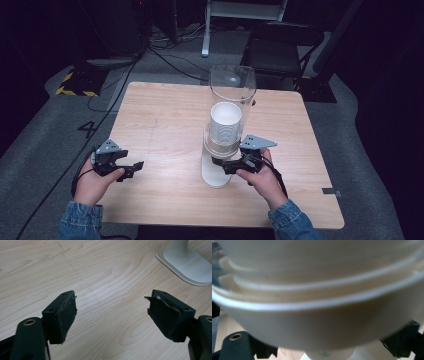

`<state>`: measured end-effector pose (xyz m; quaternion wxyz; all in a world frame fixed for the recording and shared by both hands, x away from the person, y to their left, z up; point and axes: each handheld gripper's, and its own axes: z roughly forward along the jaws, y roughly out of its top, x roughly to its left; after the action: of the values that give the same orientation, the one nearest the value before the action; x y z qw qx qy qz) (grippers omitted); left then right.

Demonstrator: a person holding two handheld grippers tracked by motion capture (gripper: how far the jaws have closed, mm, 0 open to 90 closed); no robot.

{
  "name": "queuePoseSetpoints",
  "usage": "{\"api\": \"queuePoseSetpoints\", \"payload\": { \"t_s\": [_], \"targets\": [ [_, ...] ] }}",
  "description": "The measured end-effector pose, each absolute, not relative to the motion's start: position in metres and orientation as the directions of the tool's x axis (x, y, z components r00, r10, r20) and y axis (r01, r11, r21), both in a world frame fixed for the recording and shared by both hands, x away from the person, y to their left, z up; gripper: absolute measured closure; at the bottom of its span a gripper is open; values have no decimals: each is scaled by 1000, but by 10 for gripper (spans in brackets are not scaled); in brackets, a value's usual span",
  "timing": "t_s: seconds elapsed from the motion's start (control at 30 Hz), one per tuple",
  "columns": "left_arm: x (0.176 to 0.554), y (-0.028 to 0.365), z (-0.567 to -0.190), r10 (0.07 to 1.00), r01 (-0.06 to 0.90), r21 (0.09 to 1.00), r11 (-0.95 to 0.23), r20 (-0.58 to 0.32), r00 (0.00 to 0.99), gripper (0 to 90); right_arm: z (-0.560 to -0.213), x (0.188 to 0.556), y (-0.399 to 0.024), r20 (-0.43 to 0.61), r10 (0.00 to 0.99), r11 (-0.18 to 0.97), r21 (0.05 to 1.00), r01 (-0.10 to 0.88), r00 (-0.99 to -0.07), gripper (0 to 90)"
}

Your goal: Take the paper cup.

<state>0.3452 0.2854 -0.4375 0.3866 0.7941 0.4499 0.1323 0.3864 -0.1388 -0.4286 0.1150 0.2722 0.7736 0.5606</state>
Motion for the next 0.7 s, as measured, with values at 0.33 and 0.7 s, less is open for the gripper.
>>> {"api": "queuePoseSetpoints", "payload": {
  "t_s": [0.33, 0.7],
  "targets": [
    [345, 285, -439, 816, 616, 730, -297, -140, 560, 222, -429, 385, -133, 68, 561, 241, 940, 241, -825, 307],
    [345, 284, -440, 813, 615, 727, -304, -138, 566, 222, -430, 382, -133, 63, 569, 245, 939, 242, -820, 321]
  ]
}}
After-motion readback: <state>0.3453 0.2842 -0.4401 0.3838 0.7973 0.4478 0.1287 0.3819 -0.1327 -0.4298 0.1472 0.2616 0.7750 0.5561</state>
